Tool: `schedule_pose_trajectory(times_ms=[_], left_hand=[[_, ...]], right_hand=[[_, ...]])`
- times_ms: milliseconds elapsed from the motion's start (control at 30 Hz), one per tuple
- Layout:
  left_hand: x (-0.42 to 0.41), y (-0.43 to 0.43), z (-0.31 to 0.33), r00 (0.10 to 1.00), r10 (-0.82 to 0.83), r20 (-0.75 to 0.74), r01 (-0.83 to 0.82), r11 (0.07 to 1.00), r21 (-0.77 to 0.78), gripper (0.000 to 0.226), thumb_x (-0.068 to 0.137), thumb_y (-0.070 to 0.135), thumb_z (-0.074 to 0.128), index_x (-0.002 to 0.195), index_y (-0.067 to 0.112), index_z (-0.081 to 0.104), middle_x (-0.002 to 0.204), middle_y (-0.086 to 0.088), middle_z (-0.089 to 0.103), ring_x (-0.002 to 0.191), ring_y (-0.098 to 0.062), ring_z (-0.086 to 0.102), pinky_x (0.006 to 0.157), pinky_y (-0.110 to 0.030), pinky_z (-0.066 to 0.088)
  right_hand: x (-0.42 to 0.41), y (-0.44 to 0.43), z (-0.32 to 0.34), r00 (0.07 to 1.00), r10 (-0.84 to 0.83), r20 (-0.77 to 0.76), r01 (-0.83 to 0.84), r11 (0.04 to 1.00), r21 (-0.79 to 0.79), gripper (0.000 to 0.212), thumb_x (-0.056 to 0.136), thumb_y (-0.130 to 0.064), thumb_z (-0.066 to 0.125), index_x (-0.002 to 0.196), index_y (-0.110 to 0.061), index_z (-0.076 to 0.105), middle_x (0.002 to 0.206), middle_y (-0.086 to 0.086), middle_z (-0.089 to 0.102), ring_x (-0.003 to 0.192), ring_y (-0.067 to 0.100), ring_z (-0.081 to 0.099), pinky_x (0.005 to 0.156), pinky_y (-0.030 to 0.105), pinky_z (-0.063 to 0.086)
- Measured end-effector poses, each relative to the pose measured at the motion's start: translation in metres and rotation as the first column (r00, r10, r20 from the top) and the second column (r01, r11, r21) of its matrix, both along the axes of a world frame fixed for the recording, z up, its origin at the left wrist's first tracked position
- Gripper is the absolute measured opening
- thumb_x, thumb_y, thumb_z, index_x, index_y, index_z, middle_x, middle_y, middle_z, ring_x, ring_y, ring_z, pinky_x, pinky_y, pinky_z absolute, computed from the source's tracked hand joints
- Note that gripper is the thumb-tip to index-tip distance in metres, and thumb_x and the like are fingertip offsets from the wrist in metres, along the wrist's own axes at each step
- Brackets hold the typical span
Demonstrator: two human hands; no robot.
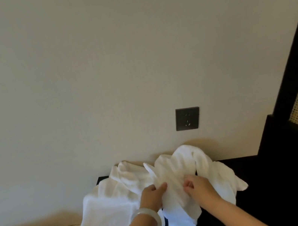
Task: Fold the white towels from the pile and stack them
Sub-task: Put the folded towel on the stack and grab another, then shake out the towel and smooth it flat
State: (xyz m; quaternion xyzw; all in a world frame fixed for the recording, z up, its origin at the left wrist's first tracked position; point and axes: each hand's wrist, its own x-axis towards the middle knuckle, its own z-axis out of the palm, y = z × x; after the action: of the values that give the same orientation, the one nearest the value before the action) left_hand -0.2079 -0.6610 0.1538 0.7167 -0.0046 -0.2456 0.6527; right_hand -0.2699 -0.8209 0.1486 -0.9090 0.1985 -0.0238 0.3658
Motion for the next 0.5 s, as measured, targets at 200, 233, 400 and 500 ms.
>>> schedule_pose_trajectory(times_ms=[200, 233, 400, 500], left_hand=[[0.030, -0.015, 0.090, 0.908, -0.063, 0.414, 0.072, 0.997, -0.006, 0.025, 0.099, 0.035, 0.054, 0.112, 0.018, 0.066, 0.119, -0.013, 0.066, 0.112, -0.032, 0.060, 0.097, -0.046, 0.049], [0.035, -0.015, 0.102, 0.890, -0.071, 0.450, 0.091, 0.996, -0.023, 0.027, 0.099, 0.036, 0.053, 0.115, 0.018, 0.066, 0.117, -0.014, 0.066, 0.111, -0.034, 0.060, 0.092, -0.046, 0.051], [0.045, 0.011, 0.097, 0.924, 0.065, 0.377, -0.042, 0.997, -0.069, 0.020, 0.101, 0.023, 0.049, 0.102, 0.016, 0.068, 0.102, -0.013, 0.071, 0.099, -0.036, 0.064, 0.084, -0.049, 0.055], [0.037, 0.023, 0.064, 0.982, 0.073, 0.175, -0.071, 0.997, -0.020, 0.020, 0.101, 0.022, 0.048, 0.107, 0.018, 0.067, 0.111, -0.017, 0.068, 0.108, -0.034, 0.062, 0.098, -0.053, 0.049]], right_hand=[[0.010, -0.062, 0.058, 0.947, -0.044, 0.319, 0.091, 0.987, -0.133, 0.032, 0.092, -0.010, 0.060, 0.123, -0.019, 0.059, 0.124, -0.002, 0.055, 0.114, 0.017, 0.052, 0.095, 0.026, 0.043], [0.012, -0.068, 0.064, 0.960, -0.015, 0.280, 0.066, 0.982, -0.175, 0.048, 0.092, -0.013, 0.064, 0.137, -0.020, 0.050, 0.138, -0.003, 0.047, 0.128, 0.020, 0.043, 0.105, 0.028, 0.036], [0.013, -0.066, 0.053, 0.977, 0.140, 0.163, -0.176, 0.956, 0.235, 0.076, 0.088, -0.015, 0.073, 0.152, -0.026, 0.033, 0.153, -0.002, 0.036, 0.137, 0.020, 0.039, 0.109, 0.032, 0.040], [0.009, -0.044, 0.026, 0.946, 0.324, 0.020, -0.315, 0.902, 0.297, 0.055, 0.088, -0.023, 0.073, 0.134, -0.034, 0.046, 0.131, -0.012, 0.050, 0.116, 0.009, 0.051, 0.093, 0.023, 0.048]])
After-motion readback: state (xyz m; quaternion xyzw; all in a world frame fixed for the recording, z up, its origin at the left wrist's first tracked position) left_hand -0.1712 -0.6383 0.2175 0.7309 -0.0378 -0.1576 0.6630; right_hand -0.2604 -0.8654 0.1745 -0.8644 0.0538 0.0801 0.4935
